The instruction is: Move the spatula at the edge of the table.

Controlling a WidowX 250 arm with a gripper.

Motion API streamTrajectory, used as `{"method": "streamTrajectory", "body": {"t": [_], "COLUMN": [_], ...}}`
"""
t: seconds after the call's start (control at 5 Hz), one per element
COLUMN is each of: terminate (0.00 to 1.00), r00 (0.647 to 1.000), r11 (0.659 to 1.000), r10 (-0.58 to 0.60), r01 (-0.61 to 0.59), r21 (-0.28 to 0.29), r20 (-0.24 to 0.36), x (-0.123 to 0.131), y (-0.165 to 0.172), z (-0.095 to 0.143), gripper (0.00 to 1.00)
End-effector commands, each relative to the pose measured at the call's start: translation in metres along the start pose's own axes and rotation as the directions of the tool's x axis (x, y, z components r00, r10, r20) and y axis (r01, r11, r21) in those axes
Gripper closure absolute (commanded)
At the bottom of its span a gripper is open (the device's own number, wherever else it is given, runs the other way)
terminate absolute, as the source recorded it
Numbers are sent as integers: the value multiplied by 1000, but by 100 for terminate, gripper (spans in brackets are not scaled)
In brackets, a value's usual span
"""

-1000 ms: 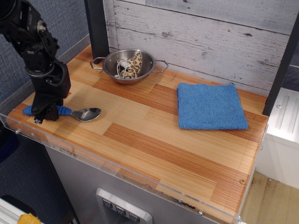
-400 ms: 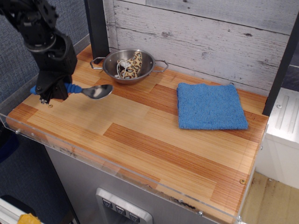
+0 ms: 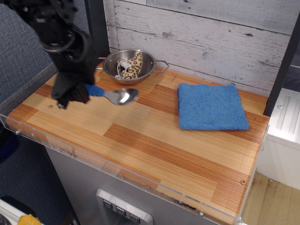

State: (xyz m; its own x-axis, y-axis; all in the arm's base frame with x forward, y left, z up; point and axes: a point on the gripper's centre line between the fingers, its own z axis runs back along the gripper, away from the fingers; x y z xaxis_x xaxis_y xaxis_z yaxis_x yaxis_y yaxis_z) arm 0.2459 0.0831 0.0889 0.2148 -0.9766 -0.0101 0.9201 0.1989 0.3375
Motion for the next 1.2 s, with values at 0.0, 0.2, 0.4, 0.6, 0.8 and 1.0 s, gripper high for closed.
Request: {"method": "streamTrajectory", "body": {"t": [0.0, 0.2, 0.4, 0.6, 0.8, 1.0], "terminate": [0, 0, 0, 0, 0, 0], "r00": [984, 977, 969, 962, 960, 955], "r11": [983, 977, 971, 963, 961, 956], "r10": [-173, -203, -239, -269, -276, -292], "r01": [170, 199, 237, 268, 276, 292], "r21": [75, 70, 43, 23, 13, 6], "r20": [35, 57, 58, 53, 52, 54], "x": [68, 90, 104, 110, 116, 128], "y": [-4, -8, -23, -36, -41, -45], "z": [15, 11, -1, -11, -22, -29], "gripper": [100, 100, 100, 100, 100, 100]}}
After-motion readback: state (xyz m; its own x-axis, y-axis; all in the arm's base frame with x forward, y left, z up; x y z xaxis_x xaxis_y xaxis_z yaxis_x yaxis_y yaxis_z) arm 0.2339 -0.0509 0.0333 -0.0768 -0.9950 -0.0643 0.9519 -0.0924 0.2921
